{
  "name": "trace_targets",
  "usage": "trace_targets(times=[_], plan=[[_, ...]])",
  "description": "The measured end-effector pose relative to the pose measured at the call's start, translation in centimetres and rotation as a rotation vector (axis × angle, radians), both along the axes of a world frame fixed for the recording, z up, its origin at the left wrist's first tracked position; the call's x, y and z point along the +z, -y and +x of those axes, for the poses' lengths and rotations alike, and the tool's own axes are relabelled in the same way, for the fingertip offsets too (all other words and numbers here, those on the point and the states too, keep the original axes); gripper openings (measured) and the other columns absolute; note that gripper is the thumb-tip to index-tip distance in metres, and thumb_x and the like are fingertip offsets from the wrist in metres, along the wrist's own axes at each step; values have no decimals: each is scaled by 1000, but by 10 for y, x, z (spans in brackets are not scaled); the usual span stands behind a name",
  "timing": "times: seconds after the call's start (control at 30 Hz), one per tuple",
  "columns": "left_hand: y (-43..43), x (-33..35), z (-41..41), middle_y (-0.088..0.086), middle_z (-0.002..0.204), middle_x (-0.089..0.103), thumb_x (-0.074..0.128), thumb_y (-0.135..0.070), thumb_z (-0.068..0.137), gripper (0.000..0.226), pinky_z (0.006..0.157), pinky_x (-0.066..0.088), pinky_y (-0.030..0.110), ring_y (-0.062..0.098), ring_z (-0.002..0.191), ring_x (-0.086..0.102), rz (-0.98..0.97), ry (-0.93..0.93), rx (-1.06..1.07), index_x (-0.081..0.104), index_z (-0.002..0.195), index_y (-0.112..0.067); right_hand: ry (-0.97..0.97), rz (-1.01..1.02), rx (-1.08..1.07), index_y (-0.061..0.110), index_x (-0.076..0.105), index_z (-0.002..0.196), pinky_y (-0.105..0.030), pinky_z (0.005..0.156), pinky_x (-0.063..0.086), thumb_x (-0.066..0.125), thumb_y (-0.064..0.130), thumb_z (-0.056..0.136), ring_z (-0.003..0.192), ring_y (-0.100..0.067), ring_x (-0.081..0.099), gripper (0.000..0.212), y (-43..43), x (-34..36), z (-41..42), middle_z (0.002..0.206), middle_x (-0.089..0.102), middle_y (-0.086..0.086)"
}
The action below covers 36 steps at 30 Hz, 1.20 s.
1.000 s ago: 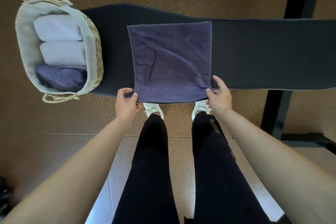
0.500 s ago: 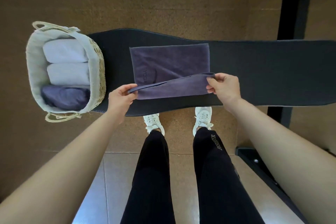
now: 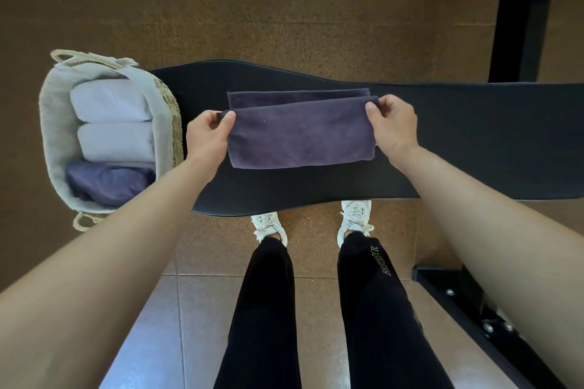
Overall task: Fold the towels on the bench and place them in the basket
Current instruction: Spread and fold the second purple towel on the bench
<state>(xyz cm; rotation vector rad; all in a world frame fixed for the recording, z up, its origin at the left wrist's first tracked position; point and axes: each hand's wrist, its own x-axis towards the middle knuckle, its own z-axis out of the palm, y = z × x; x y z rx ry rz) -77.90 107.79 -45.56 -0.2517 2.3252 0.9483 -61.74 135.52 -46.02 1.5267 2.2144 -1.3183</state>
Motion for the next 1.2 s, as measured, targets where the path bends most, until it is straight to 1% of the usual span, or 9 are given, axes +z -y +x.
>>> trace_targets(times=[0.17,0.3,0.4,0.6,0.7,0.8,0.93,1.03,1.2], plan=[[-19,-7,-25,-5,104,71,62,-36,102,17,83,51,22,13,102,67,-26,-70,18,67,107,-21,36,69,14,18,69,112,-38,93,59,59,33,103,97,-14,67,20,-8,-6,-23,103,69,5],[-27,-17,-37,-4,122,64,67,-33,99,35,89,48,21,11,113,61,-63,-91,23,60,131,-22,160,130,-25,22,61,119,-31,84,54,60,40,101,100,-17,66,26,-13,-10,-29,106,65,5],[-29,-22,-39,0,137,55,75,-33,92,57,91,45,21,12,119,55,-123,-76,-62,49,142,-22,245,61,-13,20,52,126,-38,87,56,69,47,93,106,-22,65,46,-6,-15,-24,119,65,-1],[-41,-30,-33,5,129,62,78,-38,89,62,87,54,34,23,114,64,-240,13,-225,44,138,-21,368,-31,-34,15,44,131,-44,91,56,79,38,86,115,-31,65,62,28,-25,-12,129,62,-7],[-47,-29,-31,7,127,66,76,-44,90,59,88,55,38,26,114,67,-318,86,-246,53,137,-17,352,-91,-46,13,55,128,-41,94,56,76,35,89,114,-31,66,49,36,-29,-2,125,66,-7],[-41,-28,-27,6,121,69,79,-40,88,52,92,58,40,25,109,68,-270,164,-228,61,130,-16,259,-132,-50,14,62,120,-44,96,56,74,31,91,108,-27,67,35,38,-28,12,117,69,-4],[-21,-26,-9,3,112,68,86,-28,81,45,89,61,45,23,102,68,-201,145,-203,59,115,-19,194,-152,-23,15,59,107,-31,84,56,73,24,92,96,-19,66,23,35,-20,33,105,67,1],[-8,-26,11,-1,106,67,86,-26,82,43,86,61,42,19,97,67,-166,104,-162,56,113,-21,175,-126,8,10,58,104,-19,69,49,72,21,92,87,-14,65,21,31,-15,48,96,65,3],[3,-28,42,-8,94,63,82,-23,85,39,82,57,29,10,87,64,-122,57,-12,55,114,-22,133,-128,31,10,58,107,-20,73,53,71,17,93,88,-10,66,20,30,-7,62,97,66,4]])
